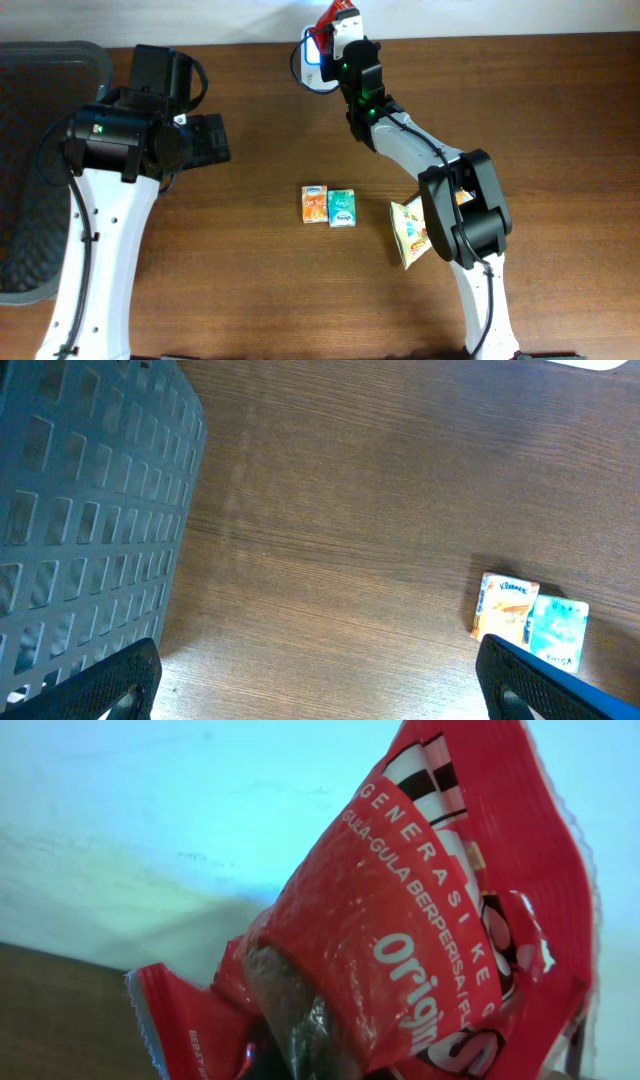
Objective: Scan the item barcode
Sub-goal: 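Lift the red bag and hold it over the white scanner, then carry the red bag to the right table edge and drop it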
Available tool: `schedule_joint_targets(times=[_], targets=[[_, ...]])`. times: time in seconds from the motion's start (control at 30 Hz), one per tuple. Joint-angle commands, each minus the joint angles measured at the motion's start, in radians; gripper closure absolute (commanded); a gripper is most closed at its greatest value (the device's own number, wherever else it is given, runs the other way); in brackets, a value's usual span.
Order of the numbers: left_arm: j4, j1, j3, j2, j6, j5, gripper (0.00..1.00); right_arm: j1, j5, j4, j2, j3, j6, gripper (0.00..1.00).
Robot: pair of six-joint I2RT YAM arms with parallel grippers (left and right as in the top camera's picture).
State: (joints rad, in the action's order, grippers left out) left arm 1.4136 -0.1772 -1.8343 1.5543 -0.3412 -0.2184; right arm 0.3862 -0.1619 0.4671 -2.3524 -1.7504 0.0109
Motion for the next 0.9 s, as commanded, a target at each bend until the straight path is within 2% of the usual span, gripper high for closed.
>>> schedule_joint_targets(times=[0.0, 0.13, 0.2, 0.4, 0.57, 0.73, 0.87], targets=[[-0.002, 0.003, 0.002, 0.002, -0.010, -0.014, 0.01, -0.008, -0.103, 0.068, 0.045, -0.017, 0.014, 0.96], [-0.002, 0.003, 0.002, 0.002, -0.010, -0.014, 0.01, -0.074, -0.195, 0.014, 0.153, -0.017, -0.053, 0.96], [-0.002, 0.003, 0.002, 0.002, -0.010, -0.014, 0.01, -0.146, -0.203, -0.127, 0.230, -0.017, -0.080, 0.96], [-0.002, 0.003, 0.002, 0.002, -0.010, -0.014, 0.01, -0.397, -0.238, -0.592, 0.370, -0.017, -0.369, 0.96], [-0.002, 0.003, 0.002, 0.002, -0.010, -0.014, 0.01, -0.651, -0.235, -0.909, 0.367, -0.017, -0.387, 0.96], [-0.002, 0.003, 0.002, 0.002, -0.010, -0.014, 0.01, -0.873, -0.166, -1.015, 0.301, -0.015, -0.386, 0.96], [-0.002, 0.003, 0.002, 0.002, -0.010, -0.014, 0.01, -0.977, -0.148, -1.036, 0.241, -0.015, -0.387, 0.96]])
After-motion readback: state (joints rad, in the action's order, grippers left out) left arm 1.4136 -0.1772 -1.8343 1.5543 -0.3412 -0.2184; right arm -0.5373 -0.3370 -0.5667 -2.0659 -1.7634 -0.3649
